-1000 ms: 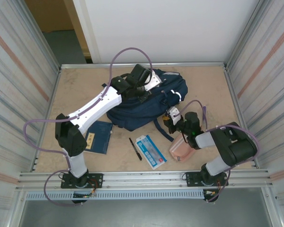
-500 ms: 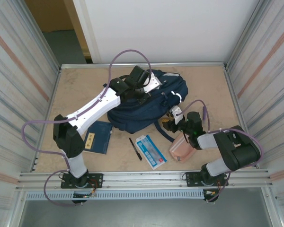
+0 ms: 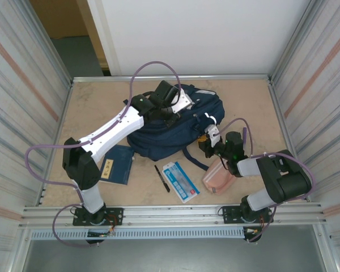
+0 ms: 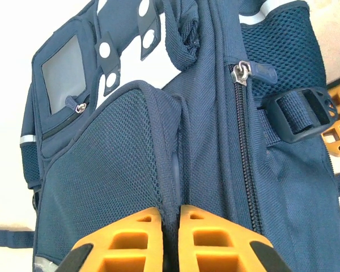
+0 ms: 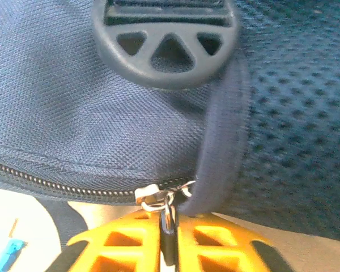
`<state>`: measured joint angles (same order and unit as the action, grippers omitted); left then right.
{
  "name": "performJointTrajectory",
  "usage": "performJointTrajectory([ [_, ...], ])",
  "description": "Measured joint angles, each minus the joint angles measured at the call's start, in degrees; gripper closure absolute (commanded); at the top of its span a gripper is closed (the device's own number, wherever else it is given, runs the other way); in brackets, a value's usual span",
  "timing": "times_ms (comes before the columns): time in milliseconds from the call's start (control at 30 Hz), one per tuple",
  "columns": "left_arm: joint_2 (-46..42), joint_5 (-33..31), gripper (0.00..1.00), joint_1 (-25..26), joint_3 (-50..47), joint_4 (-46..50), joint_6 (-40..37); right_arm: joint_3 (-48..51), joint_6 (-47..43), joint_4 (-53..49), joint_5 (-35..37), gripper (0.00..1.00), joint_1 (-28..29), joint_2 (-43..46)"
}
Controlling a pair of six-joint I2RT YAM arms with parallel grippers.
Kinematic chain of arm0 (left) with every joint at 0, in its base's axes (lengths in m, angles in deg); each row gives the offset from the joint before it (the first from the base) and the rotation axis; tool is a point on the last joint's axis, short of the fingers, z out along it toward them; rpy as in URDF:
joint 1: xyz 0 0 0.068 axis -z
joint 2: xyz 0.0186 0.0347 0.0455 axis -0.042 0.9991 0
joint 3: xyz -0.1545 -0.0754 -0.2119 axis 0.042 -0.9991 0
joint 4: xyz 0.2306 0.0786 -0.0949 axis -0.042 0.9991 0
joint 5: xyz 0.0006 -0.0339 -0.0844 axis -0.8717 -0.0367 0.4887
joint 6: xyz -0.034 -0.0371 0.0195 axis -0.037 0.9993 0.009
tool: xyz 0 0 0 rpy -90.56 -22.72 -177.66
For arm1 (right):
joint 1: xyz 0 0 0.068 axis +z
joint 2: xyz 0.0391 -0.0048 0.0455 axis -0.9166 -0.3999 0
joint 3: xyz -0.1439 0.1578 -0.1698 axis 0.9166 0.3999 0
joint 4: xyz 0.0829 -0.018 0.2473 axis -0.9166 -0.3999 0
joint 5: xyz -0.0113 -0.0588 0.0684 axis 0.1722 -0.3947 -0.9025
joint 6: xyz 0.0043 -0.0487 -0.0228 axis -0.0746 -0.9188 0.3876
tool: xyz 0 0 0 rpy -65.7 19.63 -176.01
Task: Pack the student bag
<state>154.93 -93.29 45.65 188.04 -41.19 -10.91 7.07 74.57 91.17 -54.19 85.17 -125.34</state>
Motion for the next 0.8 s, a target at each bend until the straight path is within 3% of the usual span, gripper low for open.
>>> performJointTrajectory([
  [300, 0.0, -0.2, 1.0, 0.0, 0.0, 0.0, 1.1, -0.2, -2.7, -4.3, -1.7, 1.0, 1.9, 0.9],
  [533, 0.3, -0.5, 1.0, 0.0, 0.0, -1.1, 3.7, -5.1, -7.3, -19.0, -1.2, 1.0, 8.4, 6.8],
  [800, 7.6, -1.8, 1.0, 0.6, 4.7, -2.2, 7.9, -8.0, -7.6, -27.3, 4.2, 1.0, 14.4, 8.1],
])
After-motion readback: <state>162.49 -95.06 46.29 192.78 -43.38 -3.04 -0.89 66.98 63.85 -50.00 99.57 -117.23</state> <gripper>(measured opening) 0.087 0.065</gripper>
